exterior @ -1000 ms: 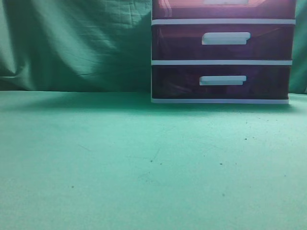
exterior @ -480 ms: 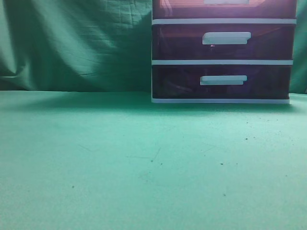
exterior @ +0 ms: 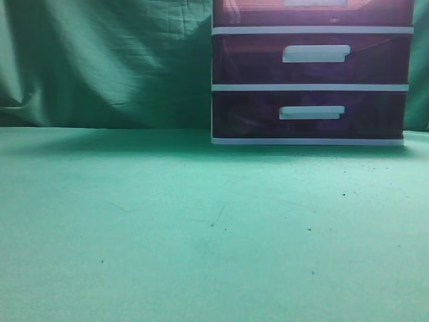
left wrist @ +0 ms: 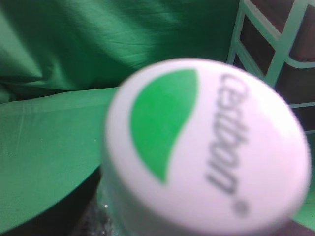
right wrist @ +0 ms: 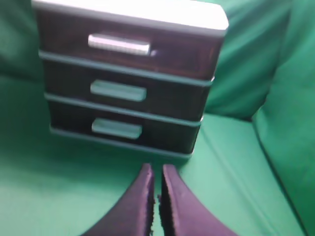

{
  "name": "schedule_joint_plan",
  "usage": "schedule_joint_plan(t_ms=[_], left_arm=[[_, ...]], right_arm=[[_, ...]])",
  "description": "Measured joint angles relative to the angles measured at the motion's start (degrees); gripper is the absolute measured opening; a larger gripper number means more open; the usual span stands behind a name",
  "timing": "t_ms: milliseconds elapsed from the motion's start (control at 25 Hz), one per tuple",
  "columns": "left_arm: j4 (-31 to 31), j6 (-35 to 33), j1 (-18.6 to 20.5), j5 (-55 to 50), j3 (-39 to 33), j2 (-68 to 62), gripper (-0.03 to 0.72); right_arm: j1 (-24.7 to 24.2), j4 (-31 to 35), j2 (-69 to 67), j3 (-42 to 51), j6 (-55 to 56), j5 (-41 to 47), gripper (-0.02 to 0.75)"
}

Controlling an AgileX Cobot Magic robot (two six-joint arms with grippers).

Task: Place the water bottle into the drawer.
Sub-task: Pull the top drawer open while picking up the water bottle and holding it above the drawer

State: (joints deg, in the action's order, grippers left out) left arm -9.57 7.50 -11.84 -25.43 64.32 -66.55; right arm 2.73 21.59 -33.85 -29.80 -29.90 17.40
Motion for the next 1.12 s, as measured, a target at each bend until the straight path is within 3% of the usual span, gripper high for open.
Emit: schedule_joint_plan(t_ms=[240, 560, 680, 920, 1120], left_arm=[[0.1, 0.0, 0.0, -0.3, 0.0, 0.0, 0.299], [0.1, 0.0, 0.0, -0.8, 0.0, 0.0, 0.299], [0.1, 0.0, 0.0, -0.9, 0.0, 0.0, 0.299], [0.1, 0.0, 0.0, -1.1, 0.0, 0.0, 0.299], [0.1, 0.0, 0.0, -1.1, 0.0, 0.0, 0.299]], right_arm=[[0.0, -0.2, -20.4, -15.7, -3.1, 6.8, 0.05], [2.4, -3.9, -41.1, -39.6, -26.6, 13.9, 0.05], [6.3, -10.7, -46.4, -44.7, -30.0, 11.1, 0.05], [10.3, -21.5, -54.5, -46.0, -31.2, -3.8, 0.05], [10.5, -24.6, -60.2, -46.0, -31.8, -13.9, 0.317]])
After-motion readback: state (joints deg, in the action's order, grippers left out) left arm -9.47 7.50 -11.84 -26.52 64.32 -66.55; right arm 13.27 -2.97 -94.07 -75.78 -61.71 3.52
